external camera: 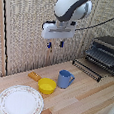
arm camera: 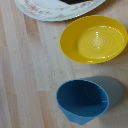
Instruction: Position your gripper near the tray handle while precisely lining it up. Firmly yet gently grip the handle, ensuring a strong hold. Slide the tray into the oven in a steady manner until it's entirely inside. Relinquish the handle as it sits within the oven and extract your gripper with care.
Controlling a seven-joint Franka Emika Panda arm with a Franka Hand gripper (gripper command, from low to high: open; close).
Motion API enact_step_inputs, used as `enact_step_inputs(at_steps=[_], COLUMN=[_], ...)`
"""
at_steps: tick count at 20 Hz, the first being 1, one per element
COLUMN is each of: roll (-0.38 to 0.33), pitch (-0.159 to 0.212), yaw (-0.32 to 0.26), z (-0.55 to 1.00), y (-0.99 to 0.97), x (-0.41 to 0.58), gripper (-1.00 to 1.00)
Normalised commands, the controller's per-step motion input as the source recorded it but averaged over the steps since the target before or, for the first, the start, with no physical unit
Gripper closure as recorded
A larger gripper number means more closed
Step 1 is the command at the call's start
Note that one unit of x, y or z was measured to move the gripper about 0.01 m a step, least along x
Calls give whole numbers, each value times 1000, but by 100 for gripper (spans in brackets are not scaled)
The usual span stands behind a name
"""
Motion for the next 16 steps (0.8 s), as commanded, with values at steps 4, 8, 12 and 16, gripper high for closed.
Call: enact_step_inputs(at_steps=[4, 8, 12, 16], roll=[-313, -321, -321, -325], pitch=[0, -3, -3, -14], yaw=[126, 115, 108, 100], z=[-18, 0, 0, 0], y=[-171, -312, -342, -388], x=[16, 0, 0, -11], gripper=[-100, -100, -100, -100])
